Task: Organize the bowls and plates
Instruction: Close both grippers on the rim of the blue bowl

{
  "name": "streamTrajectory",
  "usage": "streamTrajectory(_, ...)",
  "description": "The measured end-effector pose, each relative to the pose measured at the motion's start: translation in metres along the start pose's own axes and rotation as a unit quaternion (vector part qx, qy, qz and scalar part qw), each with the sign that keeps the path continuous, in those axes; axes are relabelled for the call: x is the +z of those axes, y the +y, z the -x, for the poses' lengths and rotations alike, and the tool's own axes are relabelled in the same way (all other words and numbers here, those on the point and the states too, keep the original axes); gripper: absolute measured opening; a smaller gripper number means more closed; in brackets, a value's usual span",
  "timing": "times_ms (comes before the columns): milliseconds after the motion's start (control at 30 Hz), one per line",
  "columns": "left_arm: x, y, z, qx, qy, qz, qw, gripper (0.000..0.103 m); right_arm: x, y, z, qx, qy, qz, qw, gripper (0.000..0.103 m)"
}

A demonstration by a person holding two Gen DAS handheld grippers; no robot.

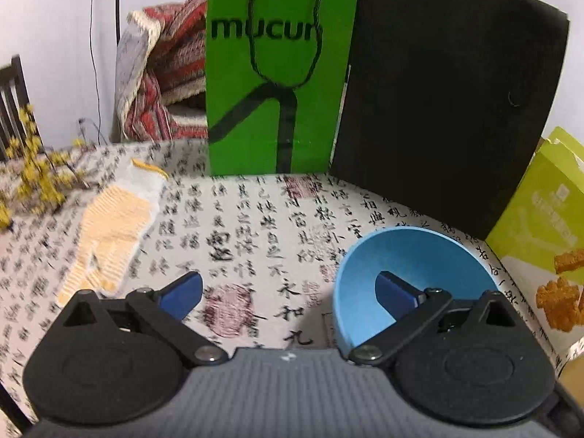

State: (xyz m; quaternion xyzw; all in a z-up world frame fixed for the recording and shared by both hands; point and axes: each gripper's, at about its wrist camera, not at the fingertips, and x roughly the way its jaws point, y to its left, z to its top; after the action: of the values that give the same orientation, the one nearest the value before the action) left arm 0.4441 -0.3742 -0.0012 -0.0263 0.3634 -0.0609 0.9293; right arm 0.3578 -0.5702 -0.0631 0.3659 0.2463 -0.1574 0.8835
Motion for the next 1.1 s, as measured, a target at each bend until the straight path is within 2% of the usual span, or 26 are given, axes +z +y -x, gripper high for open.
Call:
streamTrajectory(133, -0.004, -0.010, -0.006, 0.015, -0.007, -0.010, 0.9998, 0.102, -0.001, 0.003, -0.002, -0.007, -0.009, 0.009, 1.000, 0.087)
streamTrajectory(233, -0.005, -0.009, -0.013, 0.009, 0.010, 0.002, 0.9999, 0.101, -0.001, 0.006, -0.002, -0.022, -0.017, 0.025, 0.999, 0.083)
streamTrajectory(400, -0.009, -0.011, -0.025, 0.022, 0.025, 0.005, 0.9994, 0.080, -0.001, 0.004, -0.008, -0.023, -0.004, 0.012, 1.000, 0.078)
streamTrajectory(467, -0.011, -0.011, -0.028, 0.025, 0.030, 0.005, 0.9992, 0.079, -0.002, 0.004, -0.010, -0.028, -0.001, 0.011, 1.000, 0.070)
streamTrajectory(567, -0.012, -0.013, -0.030, 0.025, 0.033, 0.004, 0.9991, 0.068, -0.004, 0.005, -0.010, -0.037, -0.004, 0.015, 0.999, 0.059)
streamTrajectory(733, -0.015, -0.017, -0.036, 0.012, 0.052, -0.004, 0.9985, 0.053, -0.005, 0.009, -0.012, -0.033, -0.003, 0.023, 0.999, 0.058)
streamTrajectory(900, -0.020, -0.020, -0.037, -0.002, 0.053, -0.011, 0.9985, 0.028, -0.007, 0.013, -0.013, -0.037, -0.009, 0.036, 0.999, 0.046)
streamTrajectory(933, -0.020, -0.022, -0.035, -0.003, 0.051, -0.016, 0.9986, 0.025, -0.007, 0.013, -0.013, -0.034, -0.008, 0.034, 0.999, 0.042)
streamTrajectory(967, -0.021, -0.024, -0.034, -0.006, 0.049, -0.021, 0.9986, 0.016, -0.007, 0.013, -0.012, -0.028, -0.007, 0.032, 0.999, 0.036)
streamTrajectory(1033, -0.022, -0.029, -0.031, 0.002, 0.043, -0.031, 0.9986, 0.013, -0.007, 0.013, -0.012, -0.017, -0.002, 0.030, 0.999, 0.027)
streamTrajectory(1100, -0.023, -0.030, -0.031, 0.001, 0.039, -0.031, 0.9988, 0.013, -0.008, 0.014, -0.012, -0.022, -0.003, 0.032, 0.999, 0.026)
